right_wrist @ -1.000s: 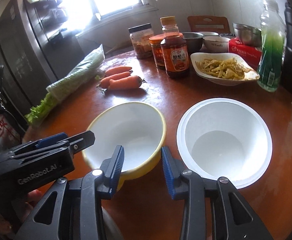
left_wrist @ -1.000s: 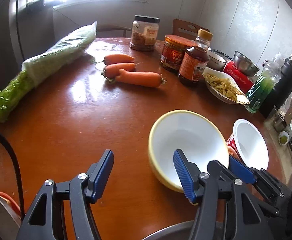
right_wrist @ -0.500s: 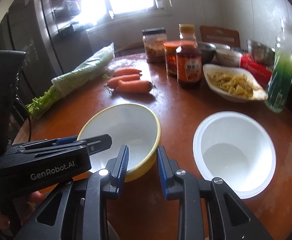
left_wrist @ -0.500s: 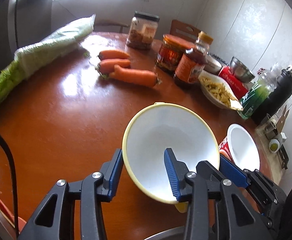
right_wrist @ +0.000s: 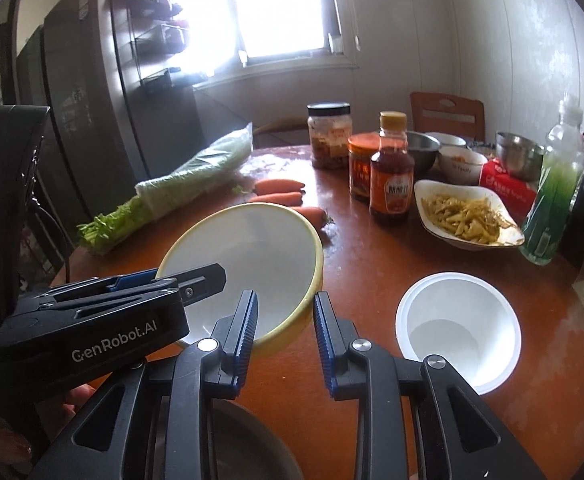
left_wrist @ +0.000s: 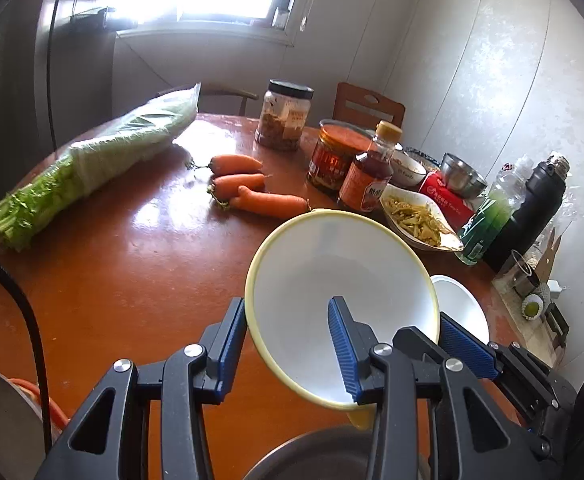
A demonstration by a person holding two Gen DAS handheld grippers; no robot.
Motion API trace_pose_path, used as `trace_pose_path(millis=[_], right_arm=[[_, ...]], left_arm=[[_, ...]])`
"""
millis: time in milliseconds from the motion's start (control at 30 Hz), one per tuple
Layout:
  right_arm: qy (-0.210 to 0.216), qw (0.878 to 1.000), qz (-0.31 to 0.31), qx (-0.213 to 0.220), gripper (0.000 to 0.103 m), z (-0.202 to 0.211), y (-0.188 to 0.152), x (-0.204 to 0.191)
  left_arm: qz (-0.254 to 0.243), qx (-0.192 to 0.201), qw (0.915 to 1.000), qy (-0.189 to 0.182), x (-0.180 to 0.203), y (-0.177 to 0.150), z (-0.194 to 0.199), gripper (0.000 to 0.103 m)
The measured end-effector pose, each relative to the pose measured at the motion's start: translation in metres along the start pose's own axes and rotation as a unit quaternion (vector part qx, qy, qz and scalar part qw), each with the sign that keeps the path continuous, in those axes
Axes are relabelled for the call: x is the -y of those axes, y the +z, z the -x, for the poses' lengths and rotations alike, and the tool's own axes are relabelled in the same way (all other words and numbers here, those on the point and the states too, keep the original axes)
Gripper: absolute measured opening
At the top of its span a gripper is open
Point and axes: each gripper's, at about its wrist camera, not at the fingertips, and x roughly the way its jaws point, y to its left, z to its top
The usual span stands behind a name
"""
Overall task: Organize plates and bowls
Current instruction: 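Lift the yellow-rimmed bowl and lower it into the steel bowl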
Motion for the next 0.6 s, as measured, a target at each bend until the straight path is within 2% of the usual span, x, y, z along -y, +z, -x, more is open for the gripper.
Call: trace_pose_path(millis=[600], right_arm=[[0.001, 0.999, 0.013, 0.032, 0.029, 0.063, -0.026, -0.036]], left_arm=[[-0.017, 0.042, 0.9990, -0.003, 0.001, -0.033, 0.071, 0.042]])
